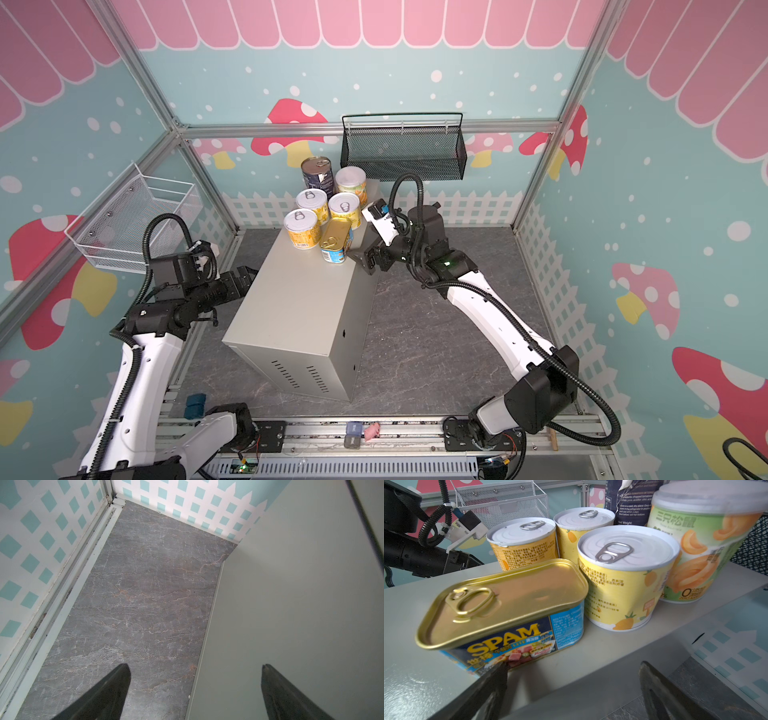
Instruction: Place and organize the canned foods onto the counter
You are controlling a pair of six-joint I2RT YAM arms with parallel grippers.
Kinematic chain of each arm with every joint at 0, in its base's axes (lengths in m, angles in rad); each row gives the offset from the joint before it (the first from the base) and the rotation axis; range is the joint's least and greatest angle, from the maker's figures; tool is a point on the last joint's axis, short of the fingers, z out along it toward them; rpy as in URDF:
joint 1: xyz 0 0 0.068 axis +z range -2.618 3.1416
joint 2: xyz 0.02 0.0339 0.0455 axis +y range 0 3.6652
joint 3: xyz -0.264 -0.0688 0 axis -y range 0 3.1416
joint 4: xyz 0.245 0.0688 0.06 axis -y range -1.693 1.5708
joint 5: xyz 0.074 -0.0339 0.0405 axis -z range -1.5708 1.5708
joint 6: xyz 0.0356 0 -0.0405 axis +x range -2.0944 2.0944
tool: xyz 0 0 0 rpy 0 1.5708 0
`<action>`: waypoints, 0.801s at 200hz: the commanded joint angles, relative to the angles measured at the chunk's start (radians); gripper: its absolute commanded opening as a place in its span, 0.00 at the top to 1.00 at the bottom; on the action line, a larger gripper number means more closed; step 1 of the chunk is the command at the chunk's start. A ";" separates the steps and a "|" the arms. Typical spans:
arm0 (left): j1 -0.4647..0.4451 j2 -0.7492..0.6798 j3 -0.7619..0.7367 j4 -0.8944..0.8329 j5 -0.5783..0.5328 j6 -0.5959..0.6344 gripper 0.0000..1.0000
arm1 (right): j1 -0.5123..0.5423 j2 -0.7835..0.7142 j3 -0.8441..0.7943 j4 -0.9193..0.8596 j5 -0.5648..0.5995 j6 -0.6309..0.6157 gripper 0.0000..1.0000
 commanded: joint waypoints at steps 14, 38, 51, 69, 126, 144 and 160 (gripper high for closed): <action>0.008 -0.016 -0.016 0.015 -0.005 -0.011 0.00 | 0.010 0.026 0.008 -0.034 0.002 -0.023 0.00; 0.008 -0.015 -0.016 0.015 -0.008 -0.010 0.01 | 0.011 0.021 0.003 -0.040 0.013 -0.027 0.01; 0.008 -0.013 -0.014 0.015 -0.006 -0.011 0.01 | 0.010 0.014 -0.002 -0.042 0.018 -0.028 0.01; 0.008 -0.013 -0.015 0.018 -0.005 -0.012 0.01 | 0.010 0.007 -0.006 -0.044 0.019 -0.029 0.01; 0.009 -0.014 -0.013 0.018 -0.004 -0.013 0.01 | 0.017 0.016 0.005 -0.042 -0.005 -0.026 0.00; 0.008 -0.012 -0.010 0.018 -0.003 -0.013 0.01 | 0.019 0.018 0.006 -0.045 0.005 -0.028 0.01; 0.009 -0.012 -0.010 0.017 -0.005 -0.011 0.01 | 0.018 0.011 -0.002 -0.048 0.019 -0.033 0.01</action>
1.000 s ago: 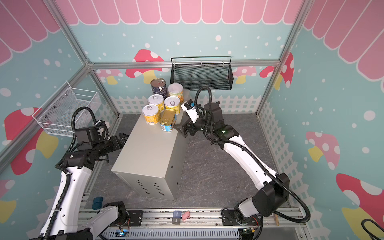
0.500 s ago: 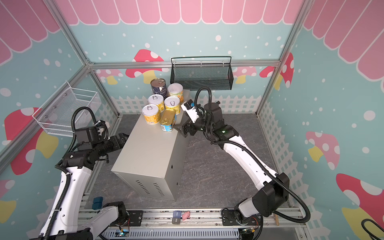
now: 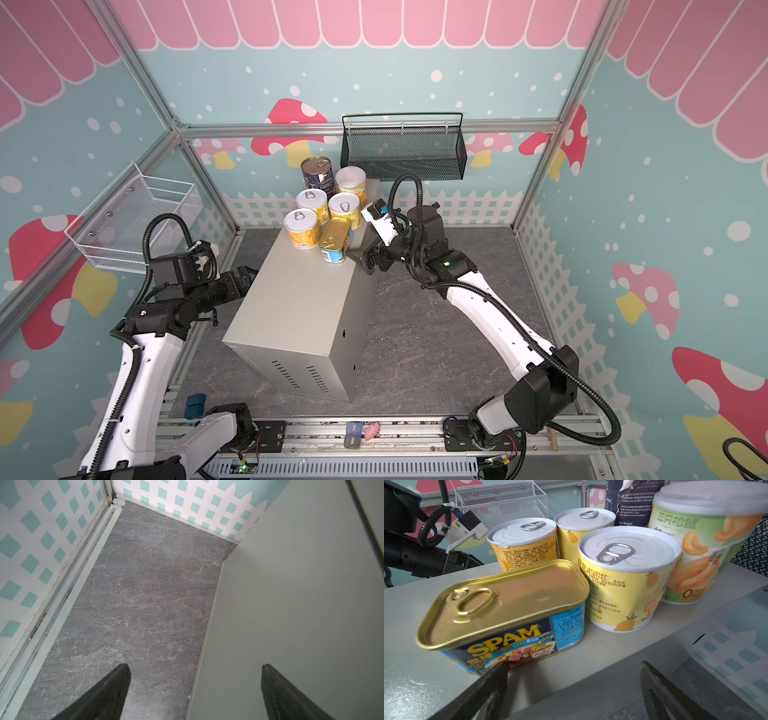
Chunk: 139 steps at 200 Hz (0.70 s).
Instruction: Place and organize the canned foods onto the counter
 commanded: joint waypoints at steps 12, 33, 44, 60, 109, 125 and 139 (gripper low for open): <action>0.008 -0.010 -0.010 0.019 -0.007 -0.011 0.00 | 0.013 0.005 0.000 -0.060 0.025 -0.038 0.01; 0.008 0.000 -0.016 0.022 -0.006 -0.010 0.01 | 0.013 -0.013 -0.002 -0.077 0.057 -0.045 0.01; 0.008 0.003 -0.020 0.028 -0.011 -0.008 0.01 | 0.012 -0.027 -0.003 -0.088 0.075 -0.051 0.01; 0.008 0.002 -0.039 0.047 -0.021 0.007 0.00 | 0.008 -0.062 -0.013 -0.101 0.108 -0.059 0.01; 0.008 -0.007 -0.192 0.218 -0.028 0.071 0.01 | -0.098 -0.196 -0.107 -0.101 0.181 -0.060 0.01; 0.007 -0.033 -0.286 0.327 -0.056 0.084 0.01 | -0.150 -0.230 -0.146 -0.104 0.230 -0.065 0.01; 0.008 -0.050 -0.343 0.391 -0.093 0.112 0.01 | -0.193 -0.252 -0.184 -0.108 0.284 -0.072 0.01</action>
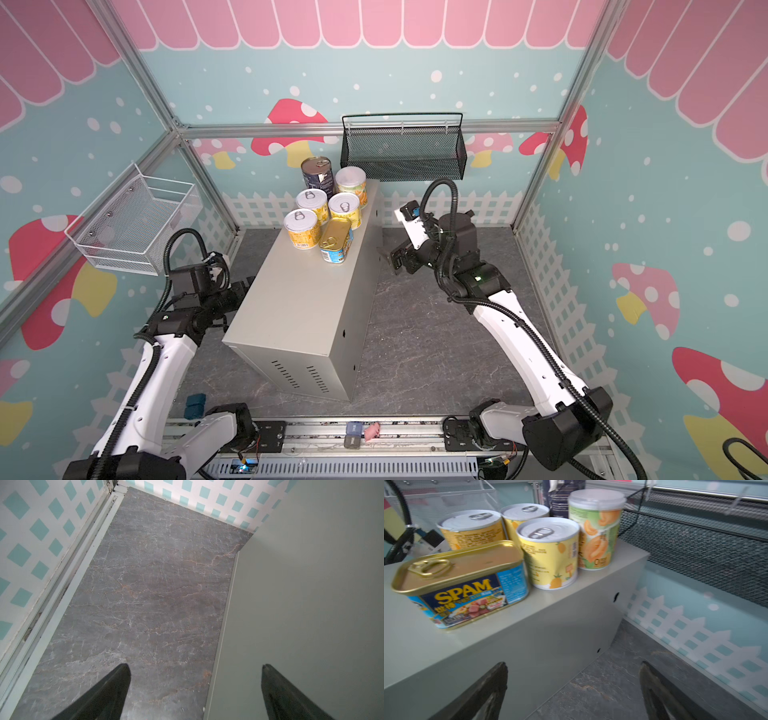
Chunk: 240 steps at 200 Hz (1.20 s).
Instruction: Place and organize the canned foods onto the counter
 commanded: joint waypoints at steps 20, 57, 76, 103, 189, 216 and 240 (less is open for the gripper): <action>0.007 -0.043 -0.170 0.268 -0.120 0.072 0.01 | -0.118 -0.050 -0.144 0.009 0.166 -0.020 0.00; 0.007 0.015 -0.251 0.409 -0.088 0.032 0.01 | -0.176 -0.058 -0.400 0.238 0.332 0.020 0.00; 0.006 0.053 -0.299 0.515 -0.149 0.046 0.01 | -0.194 -0.058 -0.541 0.439 0.381 0.029 0.00; -0.001 0.115 -0.382 0.708 -0.207 0.067 0.01 | -0.198 0.027 -0.661 0.643 0.417 -0.014 0.00; -0.122 0.351 -0.484 1.261 -0.270 0.092 0.01 | -0.234 0.187 -0.937 1.148 0.549 -0.112 0.00; -0.134 0.460 -0.513 1.438 -0.272 0.080 0.01 | -0.257 0.201 -1.012 1.318 0.549 -0.109 0.01; -0.185 0.548 -0.522 1.554 -0.387 0.100 0.01 | -0.265 0.247 -1.061 1.483 0.587 -0.131 0.01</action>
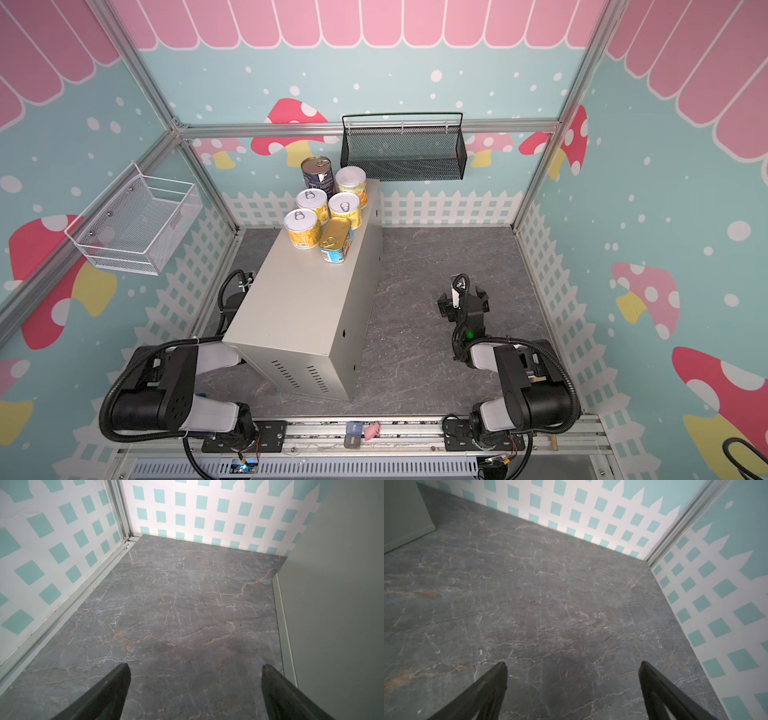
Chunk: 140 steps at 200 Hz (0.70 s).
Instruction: Place and organize the canned foods onto the counter
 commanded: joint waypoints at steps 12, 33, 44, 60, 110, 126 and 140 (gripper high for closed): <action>-0.049 0.041 0.037 0.058 -0.112 0.037 0.01 | -0.025 0.029 -0.047 0.263 0.043 -0.005 0.00; -0.053 0.044 0.032 0.076 -0.129 0.032 0.01 | -0.071 0.031 -0.102 0.363 0.001 0.037 0.00; -0.052 0.057 0.027 0.104 -0.131 0.041 0.01 | -0.087 0.034 -0.127 0.403 -0.034 0.048 0.01; -0.053 0.050 0.034 0.081 -0.120 0.036 0.00 | -0.101 0.108 -0.149 0.534 -0.029 0.050 0.01; -0.053 0.051 0.002 0.143 -0.138 0.037 0.01 | -0.112 0.075 -0.144 0.468 0.000 0.090 0.01; -0.048 0.050 -0.018 0.181 -0.233 -0.002 0.00 | -0.112 0.086 -0.141 0.481 0.009 0.085 0.01; -0.051 0.052 -0.003 0.154 -0.235 0.000 0.01 | -0.111 0.081 -0.136 0.461 0.008 0.090 0.01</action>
